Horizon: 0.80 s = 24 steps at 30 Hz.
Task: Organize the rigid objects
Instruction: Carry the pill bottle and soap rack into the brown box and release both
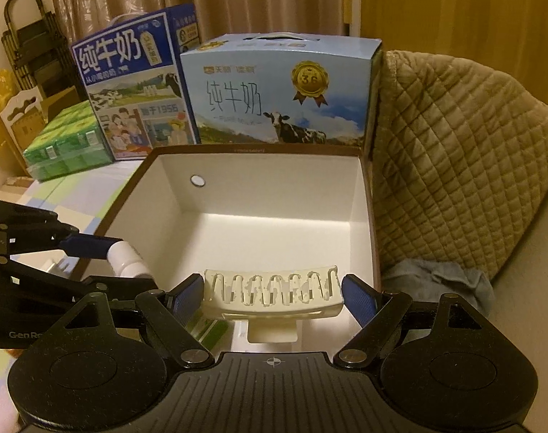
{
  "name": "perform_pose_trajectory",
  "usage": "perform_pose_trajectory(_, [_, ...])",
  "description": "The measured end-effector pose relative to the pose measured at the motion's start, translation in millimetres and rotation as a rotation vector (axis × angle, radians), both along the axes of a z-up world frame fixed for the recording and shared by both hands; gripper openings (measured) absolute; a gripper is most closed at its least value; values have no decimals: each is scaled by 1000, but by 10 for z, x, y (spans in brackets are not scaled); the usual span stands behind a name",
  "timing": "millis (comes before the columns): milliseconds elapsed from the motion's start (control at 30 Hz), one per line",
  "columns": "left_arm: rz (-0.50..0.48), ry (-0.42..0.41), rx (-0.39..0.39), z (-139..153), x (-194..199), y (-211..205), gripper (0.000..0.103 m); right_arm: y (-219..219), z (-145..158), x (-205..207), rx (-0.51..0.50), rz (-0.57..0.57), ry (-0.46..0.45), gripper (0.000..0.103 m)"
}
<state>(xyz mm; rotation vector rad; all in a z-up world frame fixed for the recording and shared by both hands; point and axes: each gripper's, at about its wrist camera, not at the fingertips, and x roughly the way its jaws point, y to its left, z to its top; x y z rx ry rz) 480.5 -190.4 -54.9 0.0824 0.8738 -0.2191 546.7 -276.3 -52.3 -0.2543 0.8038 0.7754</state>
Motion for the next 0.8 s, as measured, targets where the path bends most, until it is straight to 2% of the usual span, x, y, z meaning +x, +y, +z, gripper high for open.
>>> perform_pose_trajectory(300, [-15,16,43,-161,364,-3,42,182,-151,325,-31,33,-17,80])
perform_pose_trajectory(567, [-28,36,69,-257,529,1,42,263,-229,411,-56,53,-38,80])
perform_pose_trajectory(800, [-6,48,76,-261,577,44,52,301,-238,442,-58,61,-46,80])
